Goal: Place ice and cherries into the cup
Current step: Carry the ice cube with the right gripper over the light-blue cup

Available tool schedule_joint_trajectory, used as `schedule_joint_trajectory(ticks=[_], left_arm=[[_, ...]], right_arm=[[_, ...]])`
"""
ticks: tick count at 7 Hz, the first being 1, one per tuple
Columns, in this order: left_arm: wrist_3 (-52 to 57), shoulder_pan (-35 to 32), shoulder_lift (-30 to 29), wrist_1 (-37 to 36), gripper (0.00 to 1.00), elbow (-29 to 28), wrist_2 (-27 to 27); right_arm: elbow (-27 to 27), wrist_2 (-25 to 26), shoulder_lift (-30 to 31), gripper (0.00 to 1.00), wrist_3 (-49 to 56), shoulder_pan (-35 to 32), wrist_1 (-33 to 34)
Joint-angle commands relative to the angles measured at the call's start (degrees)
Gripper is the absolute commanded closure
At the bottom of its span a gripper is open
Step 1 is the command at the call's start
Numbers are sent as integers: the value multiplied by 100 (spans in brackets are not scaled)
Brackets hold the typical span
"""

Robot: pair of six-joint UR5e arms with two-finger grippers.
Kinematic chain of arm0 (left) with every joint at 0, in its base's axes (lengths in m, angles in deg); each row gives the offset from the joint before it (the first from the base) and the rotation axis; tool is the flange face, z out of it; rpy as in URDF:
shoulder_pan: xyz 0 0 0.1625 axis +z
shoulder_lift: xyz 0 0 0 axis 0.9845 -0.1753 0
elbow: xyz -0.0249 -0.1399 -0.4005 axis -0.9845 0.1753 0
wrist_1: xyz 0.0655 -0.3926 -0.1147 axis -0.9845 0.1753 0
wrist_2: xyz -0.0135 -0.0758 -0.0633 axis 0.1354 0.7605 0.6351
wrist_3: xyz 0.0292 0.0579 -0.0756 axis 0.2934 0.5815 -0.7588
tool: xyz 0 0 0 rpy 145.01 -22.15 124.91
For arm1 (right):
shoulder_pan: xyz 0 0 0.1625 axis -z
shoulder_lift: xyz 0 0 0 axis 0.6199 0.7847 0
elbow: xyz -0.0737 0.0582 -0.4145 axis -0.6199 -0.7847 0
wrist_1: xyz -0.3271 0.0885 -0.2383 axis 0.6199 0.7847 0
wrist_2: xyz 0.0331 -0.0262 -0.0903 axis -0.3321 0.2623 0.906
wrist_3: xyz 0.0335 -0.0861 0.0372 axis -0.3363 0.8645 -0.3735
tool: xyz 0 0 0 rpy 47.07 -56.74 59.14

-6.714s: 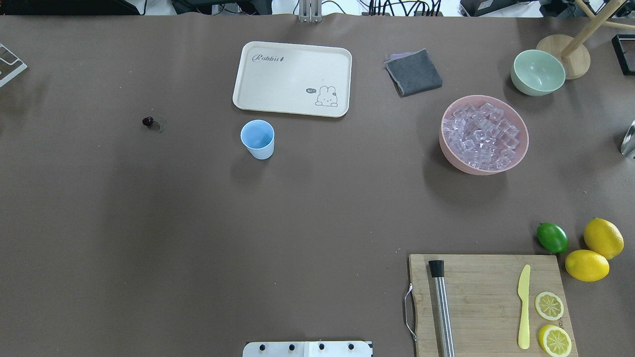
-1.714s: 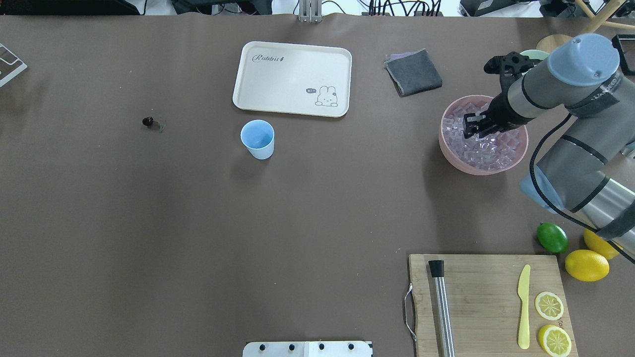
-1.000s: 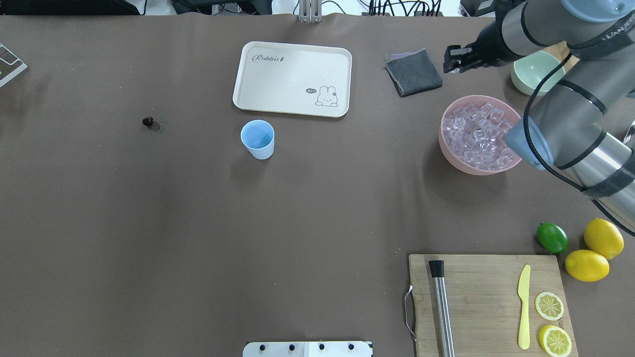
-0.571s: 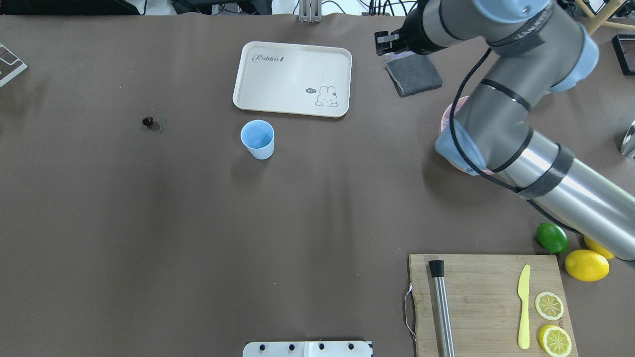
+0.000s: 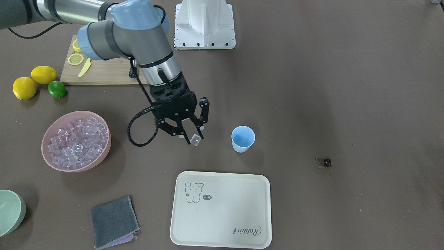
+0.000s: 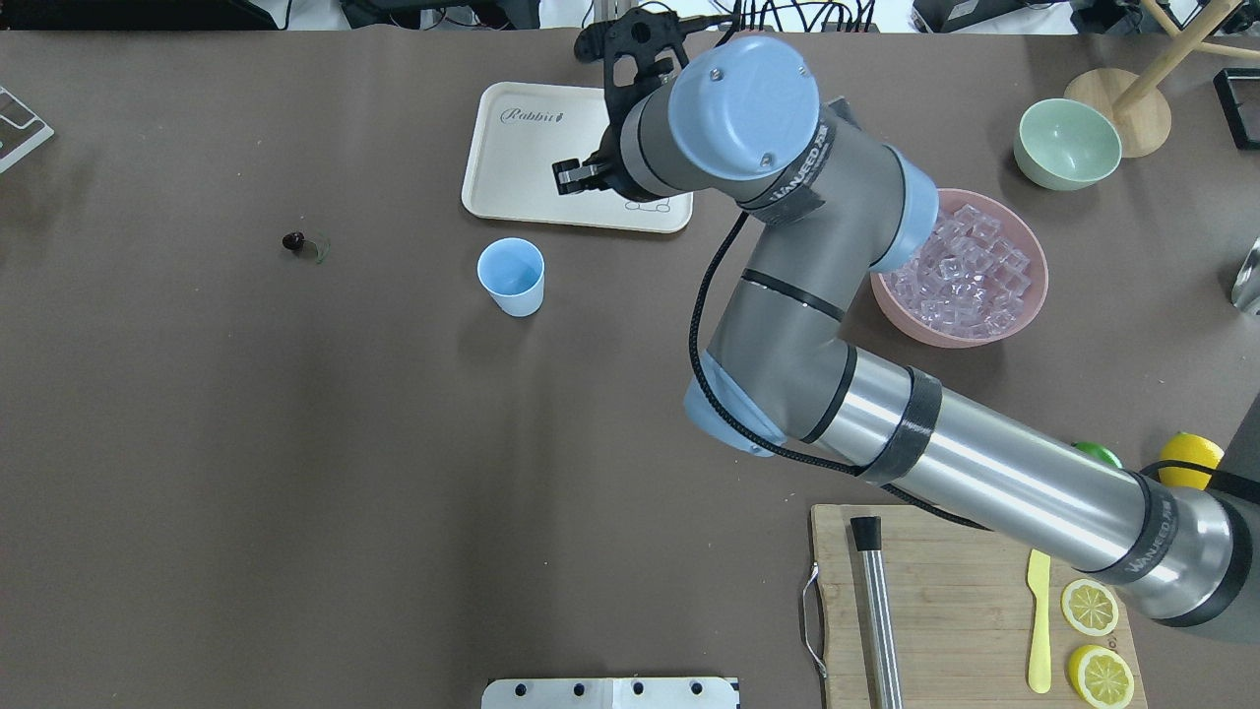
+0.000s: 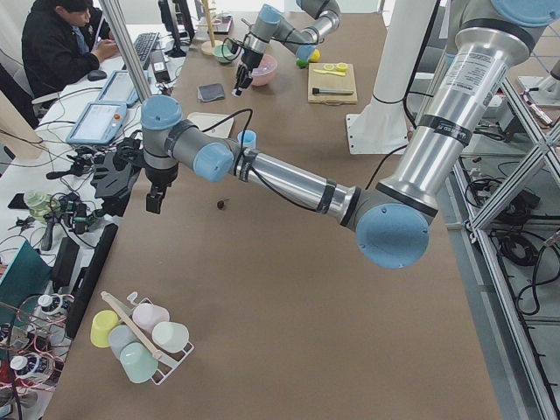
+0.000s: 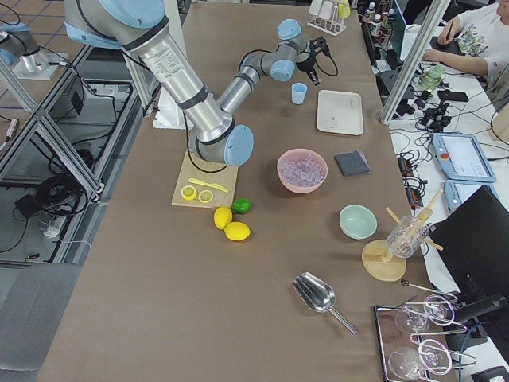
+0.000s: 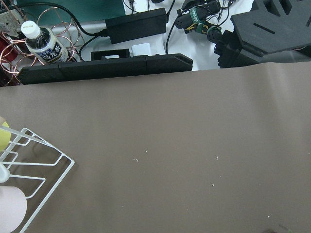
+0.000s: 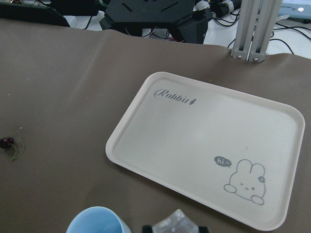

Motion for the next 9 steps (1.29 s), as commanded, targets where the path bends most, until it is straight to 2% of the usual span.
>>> schedule_joint_trajectory(ticks=[1, 3, 6, 9], left_arm=[[0, -4, 4, 14, 2, 6, 17], [26, -4, 83, 32, 2, 33, 26], [70, -4, 145, 85, 2, 59, 44], [79, 5, 267, 76, 2, 366, 123]], right_arm=[[-164, 134, -114, 100, 15, 338, -19], [-908, 152, -246, 100, 7, 471, -824], [-1149, 143, -360, 100, -2, 559, -951], [-1421, 143, -658, 100, -2, 559, -1003]])
